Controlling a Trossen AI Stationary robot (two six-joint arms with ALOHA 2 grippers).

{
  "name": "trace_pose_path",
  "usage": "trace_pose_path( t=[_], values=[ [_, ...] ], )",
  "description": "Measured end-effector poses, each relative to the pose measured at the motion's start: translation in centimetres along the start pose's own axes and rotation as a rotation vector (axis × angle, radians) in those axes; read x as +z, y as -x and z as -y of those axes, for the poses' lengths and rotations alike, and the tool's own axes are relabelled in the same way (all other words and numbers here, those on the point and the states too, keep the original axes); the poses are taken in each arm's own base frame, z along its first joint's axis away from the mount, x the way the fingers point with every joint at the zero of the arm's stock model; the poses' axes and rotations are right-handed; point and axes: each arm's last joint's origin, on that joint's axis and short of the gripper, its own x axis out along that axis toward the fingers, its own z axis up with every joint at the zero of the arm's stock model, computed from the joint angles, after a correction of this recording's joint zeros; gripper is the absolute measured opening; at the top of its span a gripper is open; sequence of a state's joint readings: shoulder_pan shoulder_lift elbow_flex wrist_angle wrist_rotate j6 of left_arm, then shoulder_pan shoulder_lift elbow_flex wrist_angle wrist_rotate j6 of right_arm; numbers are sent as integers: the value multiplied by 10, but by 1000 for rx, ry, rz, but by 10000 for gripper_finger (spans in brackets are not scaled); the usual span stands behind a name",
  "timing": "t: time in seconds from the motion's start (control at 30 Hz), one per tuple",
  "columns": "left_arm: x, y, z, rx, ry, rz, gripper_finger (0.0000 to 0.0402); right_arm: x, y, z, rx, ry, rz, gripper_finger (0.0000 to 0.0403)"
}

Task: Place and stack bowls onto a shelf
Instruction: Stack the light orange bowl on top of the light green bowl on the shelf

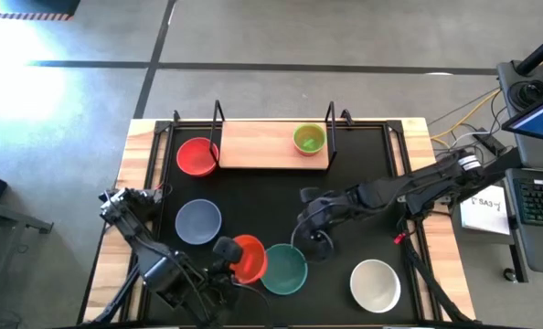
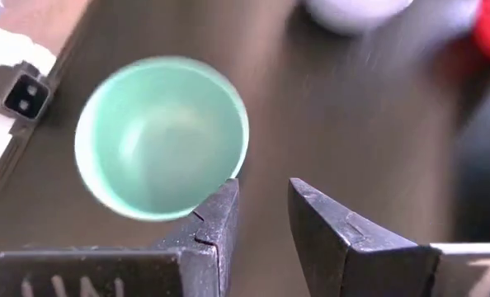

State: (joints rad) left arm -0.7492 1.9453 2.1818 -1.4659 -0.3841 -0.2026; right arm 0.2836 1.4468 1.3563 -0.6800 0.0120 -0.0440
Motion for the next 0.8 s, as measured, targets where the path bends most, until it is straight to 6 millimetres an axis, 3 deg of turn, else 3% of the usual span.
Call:
trace_pose_path(
  t=[0.23, 0.4, 0.53, 0.8],
  values=[
    [-1, -24, -9, 38, -175, -47, 0, 28, 22, 3, -63, 66, 260, 96],
    [-6, -46, -13, 36, -295, -111, 0, 29, 28, 2, -22, 69, 238, 96],
    [-7, -65, -24, -45, -285, -88, 0, 28, 27, -2, 105, 82, 228, 101],
    [-3, -93, -41, -113, -311, 41, 0, 22, 21, -9, 215, 136, 179, 153]
  ],
)
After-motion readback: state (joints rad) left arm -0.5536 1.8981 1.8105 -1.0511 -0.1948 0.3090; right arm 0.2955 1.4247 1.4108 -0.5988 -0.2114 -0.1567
